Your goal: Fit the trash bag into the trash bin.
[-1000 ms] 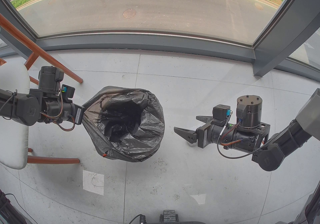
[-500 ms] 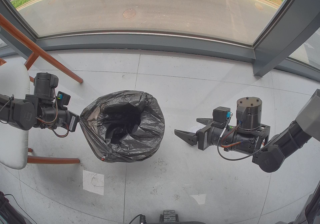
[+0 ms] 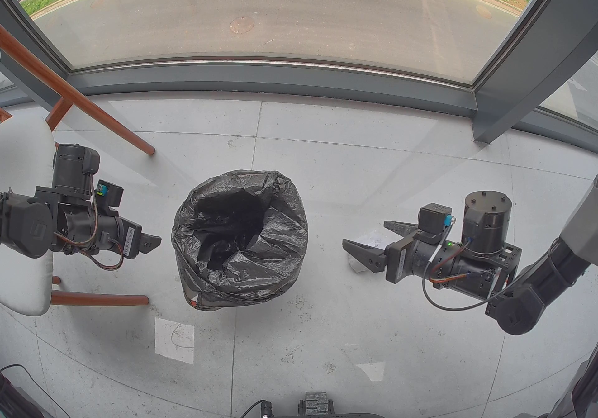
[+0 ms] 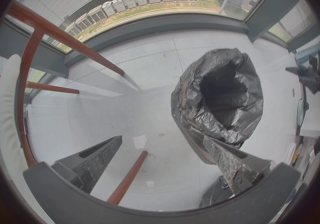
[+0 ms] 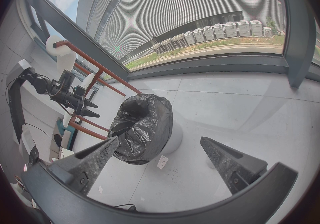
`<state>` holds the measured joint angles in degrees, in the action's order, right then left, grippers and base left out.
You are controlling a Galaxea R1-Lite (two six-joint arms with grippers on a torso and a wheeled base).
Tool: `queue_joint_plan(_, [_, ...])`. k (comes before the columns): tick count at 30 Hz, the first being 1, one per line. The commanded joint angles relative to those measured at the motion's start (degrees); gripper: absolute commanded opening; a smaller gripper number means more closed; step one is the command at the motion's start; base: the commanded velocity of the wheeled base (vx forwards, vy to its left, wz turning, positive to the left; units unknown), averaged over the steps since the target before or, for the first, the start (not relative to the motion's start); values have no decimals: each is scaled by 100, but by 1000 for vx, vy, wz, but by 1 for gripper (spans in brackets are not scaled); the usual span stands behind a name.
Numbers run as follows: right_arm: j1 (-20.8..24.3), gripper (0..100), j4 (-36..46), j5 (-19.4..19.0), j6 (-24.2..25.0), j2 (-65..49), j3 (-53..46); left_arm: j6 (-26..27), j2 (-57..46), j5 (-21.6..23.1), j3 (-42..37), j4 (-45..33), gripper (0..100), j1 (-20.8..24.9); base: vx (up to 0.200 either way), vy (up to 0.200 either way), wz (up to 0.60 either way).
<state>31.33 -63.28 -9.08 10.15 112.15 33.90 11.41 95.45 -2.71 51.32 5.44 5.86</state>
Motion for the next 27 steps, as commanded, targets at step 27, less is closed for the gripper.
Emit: queue_joint_plan(27, [-1692, 100, -79, 381, 83, -1319, -2415, -385, -1943, 640, -1792, 1425, 100, 249, 0, 0, 0])
